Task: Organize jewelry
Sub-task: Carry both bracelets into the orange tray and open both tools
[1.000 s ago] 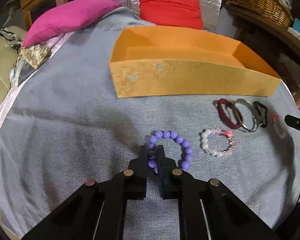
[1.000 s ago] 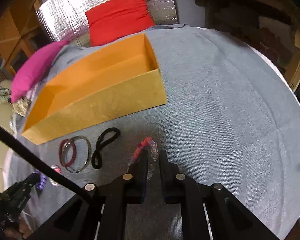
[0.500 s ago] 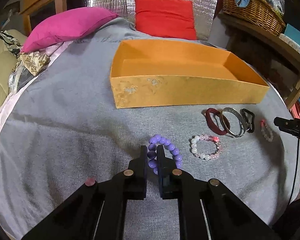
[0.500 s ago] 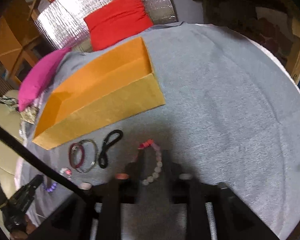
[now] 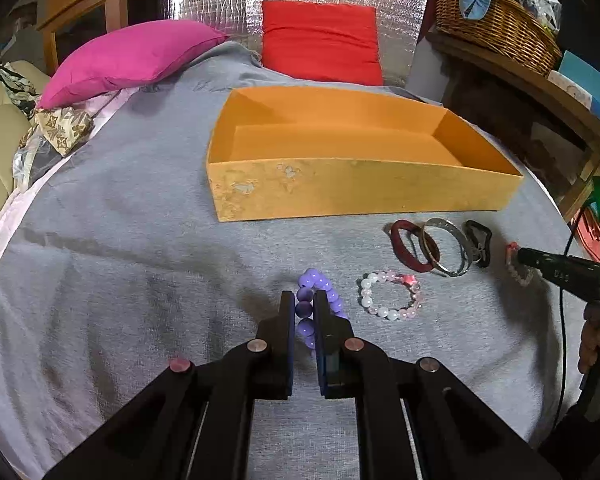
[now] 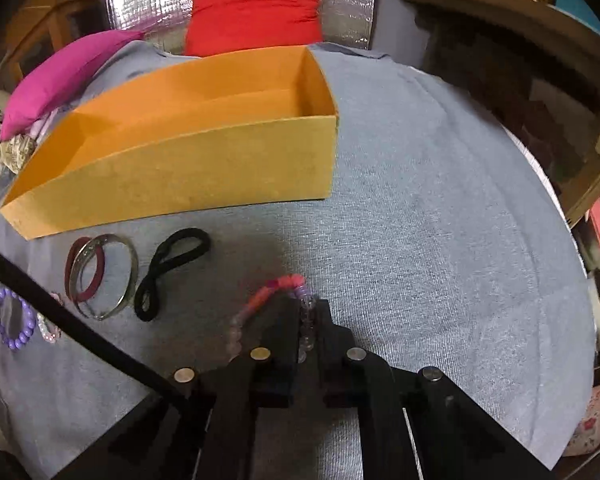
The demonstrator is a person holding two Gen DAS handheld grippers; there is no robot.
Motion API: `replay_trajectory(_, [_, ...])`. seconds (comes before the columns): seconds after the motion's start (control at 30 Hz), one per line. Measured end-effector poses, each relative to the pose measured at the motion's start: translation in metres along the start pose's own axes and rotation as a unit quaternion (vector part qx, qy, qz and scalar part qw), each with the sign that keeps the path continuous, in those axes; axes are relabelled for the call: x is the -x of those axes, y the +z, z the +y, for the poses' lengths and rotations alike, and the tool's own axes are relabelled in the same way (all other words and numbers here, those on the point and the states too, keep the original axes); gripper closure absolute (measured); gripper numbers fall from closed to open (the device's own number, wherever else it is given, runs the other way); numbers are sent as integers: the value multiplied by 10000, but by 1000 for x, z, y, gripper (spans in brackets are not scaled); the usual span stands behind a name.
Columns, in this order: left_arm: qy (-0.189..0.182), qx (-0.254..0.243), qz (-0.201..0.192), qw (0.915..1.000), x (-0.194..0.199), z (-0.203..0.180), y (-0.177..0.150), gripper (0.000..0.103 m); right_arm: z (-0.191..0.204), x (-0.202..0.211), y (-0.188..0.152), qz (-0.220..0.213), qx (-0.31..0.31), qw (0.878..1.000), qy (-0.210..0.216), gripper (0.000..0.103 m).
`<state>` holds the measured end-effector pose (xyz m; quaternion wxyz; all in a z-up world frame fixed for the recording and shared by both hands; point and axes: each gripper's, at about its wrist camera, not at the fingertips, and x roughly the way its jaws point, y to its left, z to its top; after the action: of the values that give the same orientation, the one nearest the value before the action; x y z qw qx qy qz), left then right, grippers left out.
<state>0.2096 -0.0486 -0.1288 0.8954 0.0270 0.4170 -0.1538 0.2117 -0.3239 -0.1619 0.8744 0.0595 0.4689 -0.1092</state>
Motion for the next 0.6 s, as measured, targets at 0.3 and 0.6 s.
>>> replay_trajectory(0.3, [-165, 25, -353, 9992, 16, -6, 5, 94, -23, 45, -1, -679, -626, 9910, 968, 95])
replay_trajectory(0.6, [-448, -23, -897, 9950, 43, -13, 37, 94, -21, 68, 17, -1109, -885, 9705, 1948, 95])
